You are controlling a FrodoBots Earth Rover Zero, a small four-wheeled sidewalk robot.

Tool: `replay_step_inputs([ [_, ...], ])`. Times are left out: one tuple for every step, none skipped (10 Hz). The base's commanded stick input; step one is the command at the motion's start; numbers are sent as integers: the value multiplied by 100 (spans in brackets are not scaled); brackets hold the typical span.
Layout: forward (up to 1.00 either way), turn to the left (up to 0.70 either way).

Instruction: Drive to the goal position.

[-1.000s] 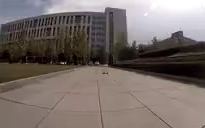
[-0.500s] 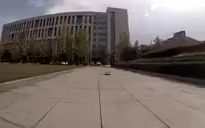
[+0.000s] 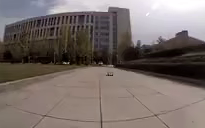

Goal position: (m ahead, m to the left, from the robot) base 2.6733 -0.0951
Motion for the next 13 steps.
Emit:
replay_step_inputs([
  [100, 0],
  [100, 0],
  [100, 0],
  [100, 0],
  [100, 0],
  [100, 0],
  [100, 0],
  [100, 0],
  [100, 0],
  [100, 0],
  [100, 0],
  [100, 0],
  [100, 0],
])
